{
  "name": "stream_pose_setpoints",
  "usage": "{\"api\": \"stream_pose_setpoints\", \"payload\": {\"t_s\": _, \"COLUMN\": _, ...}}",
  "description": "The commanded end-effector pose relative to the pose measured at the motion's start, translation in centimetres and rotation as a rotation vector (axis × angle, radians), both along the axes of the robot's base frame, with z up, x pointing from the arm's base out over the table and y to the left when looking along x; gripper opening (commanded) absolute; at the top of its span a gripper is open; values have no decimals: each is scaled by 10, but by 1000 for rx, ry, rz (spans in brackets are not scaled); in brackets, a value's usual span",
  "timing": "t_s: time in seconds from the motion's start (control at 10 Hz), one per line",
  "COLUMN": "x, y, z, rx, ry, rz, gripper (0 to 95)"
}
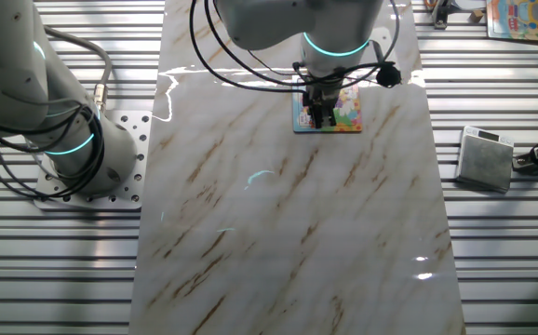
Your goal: Assemble one piece of a puzzle
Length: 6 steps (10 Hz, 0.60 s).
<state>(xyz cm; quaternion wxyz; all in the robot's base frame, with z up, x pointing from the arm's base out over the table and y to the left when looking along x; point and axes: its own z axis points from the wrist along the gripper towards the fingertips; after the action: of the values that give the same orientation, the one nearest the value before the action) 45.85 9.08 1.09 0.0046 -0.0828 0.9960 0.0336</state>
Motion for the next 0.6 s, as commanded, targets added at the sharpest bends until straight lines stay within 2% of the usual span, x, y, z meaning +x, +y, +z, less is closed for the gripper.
{"api": "stream_pose_setpoints", "payload": {"t_s": 0.1, "x": 2, "y": 1, "z": 0, "rx": -3, "ry": 6, "rz": -1, "gripper": 0}}
{"api": "stream_pose_setpoints", "payload": {"t_s": 0.4, "x": 15, "y": -1, "z": 6, "rx": 0, "ry": 10, "rz": 2, "gripper": 0}}
{"api": "stream_pose_setpoints", "payload": {"t_s": 0.6, "x": 31, "y": -2, "z": 13, "rx": -4, "ry": 19, "rz": 26, "gripper": 0}}
